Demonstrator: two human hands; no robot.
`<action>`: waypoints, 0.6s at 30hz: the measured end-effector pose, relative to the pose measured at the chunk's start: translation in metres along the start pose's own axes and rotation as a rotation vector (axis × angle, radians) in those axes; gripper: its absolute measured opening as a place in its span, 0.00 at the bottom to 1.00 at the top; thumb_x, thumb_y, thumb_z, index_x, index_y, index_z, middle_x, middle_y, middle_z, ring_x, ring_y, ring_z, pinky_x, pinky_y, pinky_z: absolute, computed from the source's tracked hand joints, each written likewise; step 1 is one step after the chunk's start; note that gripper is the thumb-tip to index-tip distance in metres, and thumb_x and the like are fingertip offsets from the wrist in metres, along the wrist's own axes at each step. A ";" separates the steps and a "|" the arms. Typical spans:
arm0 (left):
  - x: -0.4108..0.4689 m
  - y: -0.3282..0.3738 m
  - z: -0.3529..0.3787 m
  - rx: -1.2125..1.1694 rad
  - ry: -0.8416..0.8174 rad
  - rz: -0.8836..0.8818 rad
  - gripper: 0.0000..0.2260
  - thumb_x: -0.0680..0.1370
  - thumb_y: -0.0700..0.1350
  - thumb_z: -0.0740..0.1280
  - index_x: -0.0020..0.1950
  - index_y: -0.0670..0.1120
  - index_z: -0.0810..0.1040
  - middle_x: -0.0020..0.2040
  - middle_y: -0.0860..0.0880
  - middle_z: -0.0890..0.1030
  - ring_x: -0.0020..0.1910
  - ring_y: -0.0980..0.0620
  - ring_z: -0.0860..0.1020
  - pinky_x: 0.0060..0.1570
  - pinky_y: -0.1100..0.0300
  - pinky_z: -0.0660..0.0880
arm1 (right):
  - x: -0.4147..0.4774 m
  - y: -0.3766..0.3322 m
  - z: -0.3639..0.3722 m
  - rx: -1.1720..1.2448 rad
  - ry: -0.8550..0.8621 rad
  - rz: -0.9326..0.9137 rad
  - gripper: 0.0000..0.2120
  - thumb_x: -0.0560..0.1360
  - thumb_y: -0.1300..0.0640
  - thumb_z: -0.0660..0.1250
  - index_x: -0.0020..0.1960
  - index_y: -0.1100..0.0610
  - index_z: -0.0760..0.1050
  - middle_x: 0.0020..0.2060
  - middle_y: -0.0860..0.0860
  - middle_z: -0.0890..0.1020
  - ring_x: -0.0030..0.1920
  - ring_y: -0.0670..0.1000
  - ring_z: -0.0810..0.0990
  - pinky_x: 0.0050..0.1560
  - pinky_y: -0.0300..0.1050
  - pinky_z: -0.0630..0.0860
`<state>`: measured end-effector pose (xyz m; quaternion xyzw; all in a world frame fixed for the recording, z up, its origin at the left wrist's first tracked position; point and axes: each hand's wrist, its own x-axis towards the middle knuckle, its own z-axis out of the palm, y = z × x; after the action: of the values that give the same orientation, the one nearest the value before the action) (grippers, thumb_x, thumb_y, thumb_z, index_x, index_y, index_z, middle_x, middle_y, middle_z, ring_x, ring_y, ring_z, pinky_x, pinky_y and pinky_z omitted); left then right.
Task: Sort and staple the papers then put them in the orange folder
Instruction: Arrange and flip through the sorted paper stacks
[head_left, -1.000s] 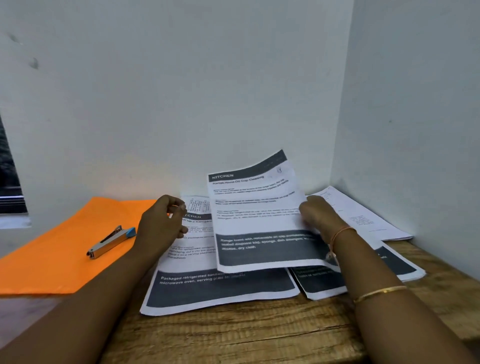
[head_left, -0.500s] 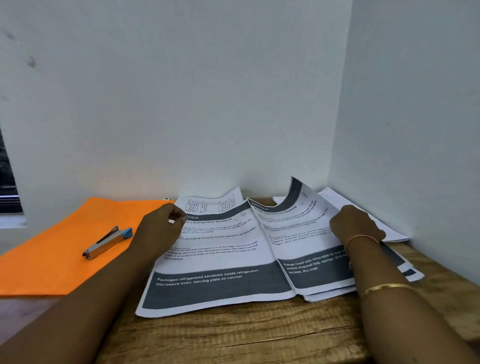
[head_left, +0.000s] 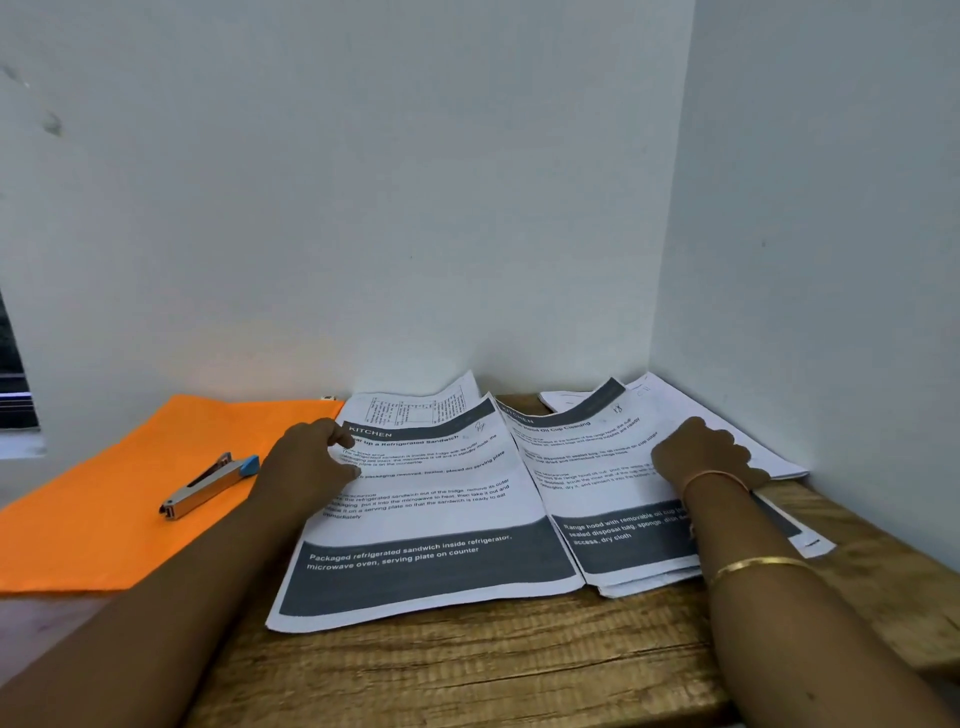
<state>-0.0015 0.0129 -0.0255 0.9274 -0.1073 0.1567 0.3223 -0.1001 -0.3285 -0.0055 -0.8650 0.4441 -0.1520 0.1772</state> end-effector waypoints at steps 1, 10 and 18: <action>0.000 0.000 0.000 0.013 -0.002 -0.006 0.14 0.70 0.42 0.74 0.54 0.46 0.77 0.57 0.44 0.76 0.54 0.47 0.73 0.47 0.58 0.67 | 0.000 0.000 0.000 -0.009 0.001 -0.002 0.22 0.76 0.53 0.59 0.69 0.55 0.65 0.68 0.58 0.67 0.69 0.61 0.63 0.69 0.58 0.57; 0.000 -0.004 -0.001 0.074 0.009 -0.092 0.20 0.69 0.49 0.76 0.57 0.46 0.75 0.61 0.43 0.74 0.57 0.45 0.74 0.47 0.56 0.69 | -0.022 -0.033 0.015 -0.146 0.091 -0.275 0.23 0.74 0.55 0.59 0.68 0.57 0.63 0.68 0.59 0.64 0.72 0.61 0.59 0.70 0.66 0.52; -0.002 -0.004 -0.003 0.068 0.023 -0.121 0.27 0.68 0.48 0.77 0.62 0.43 0.72 0.59 0.42 0.77 0.57 0.44 0.75 0.47 0.55 0.69 | -0.058 -0.068 0.037 0.187 -0.178 -0.708 0.12 0.77 0.53 0.61 0.57 0.53 0.76 0.62 0.51 0.76 0.63 0.56 0.73 0.64 0.53 0.68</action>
<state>-0.0024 0.0184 -0.0266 0.9407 -0.0417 0.1512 0.3009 -0.0684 -0.2382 -0.0142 -0.9549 0.0845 -0.1680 0.2299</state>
